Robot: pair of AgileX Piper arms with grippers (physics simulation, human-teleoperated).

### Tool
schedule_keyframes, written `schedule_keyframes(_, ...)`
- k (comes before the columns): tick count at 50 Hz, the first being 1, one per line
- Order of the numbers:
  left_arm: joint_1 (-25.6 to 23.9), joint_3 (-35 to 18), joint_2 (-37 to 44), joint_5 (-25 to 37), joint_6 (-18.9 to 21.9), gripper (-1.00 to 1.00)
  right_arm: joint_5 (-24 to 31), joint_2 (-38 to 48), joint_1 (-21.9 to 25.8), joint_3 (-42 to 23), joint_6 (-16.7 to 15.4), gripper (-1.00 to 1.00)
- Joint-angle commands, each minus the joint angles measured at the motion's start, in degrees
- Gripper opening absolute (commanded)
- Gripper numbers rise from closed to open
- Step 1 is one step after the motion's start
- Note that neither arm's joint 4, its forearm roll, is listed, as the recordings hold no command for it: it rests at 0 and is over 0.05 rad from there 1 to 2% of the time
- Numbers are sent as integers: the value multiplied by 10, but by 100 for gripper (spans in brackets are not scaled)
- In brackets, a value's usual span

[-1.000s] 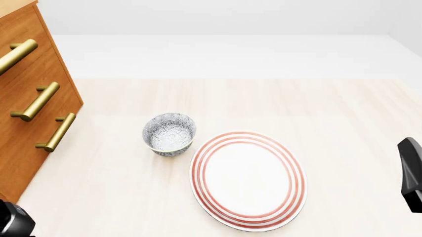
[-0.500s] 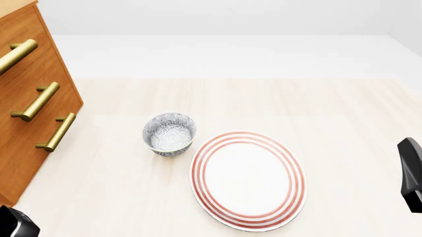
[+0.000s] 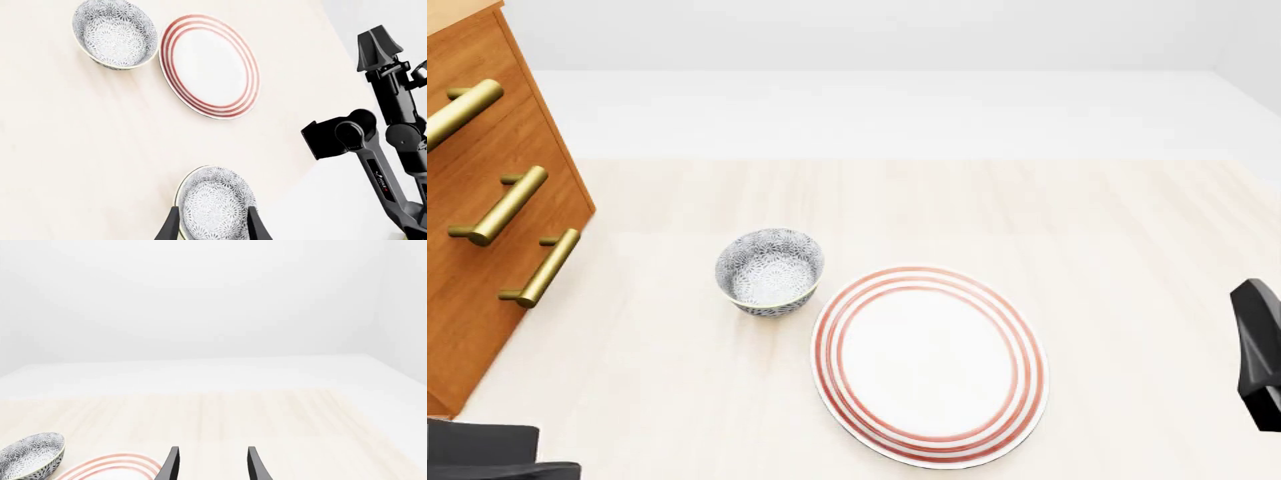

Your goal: Stack the bowl in the middle on the bowl at the back.

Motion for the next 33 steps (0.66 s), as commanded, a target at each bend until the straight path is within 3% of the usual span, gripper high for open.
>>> schedule_keyframes(1,42,-81,-27,70,26,100,1,0,1,0,-1,100)
schedule_keyframes(15,134,-201,-93,162,38,100,2,0,-1,-1,0,100)
schedule_keyframes(33,206,-206,-159,165,20,100,4,0,-1,0,2,100)
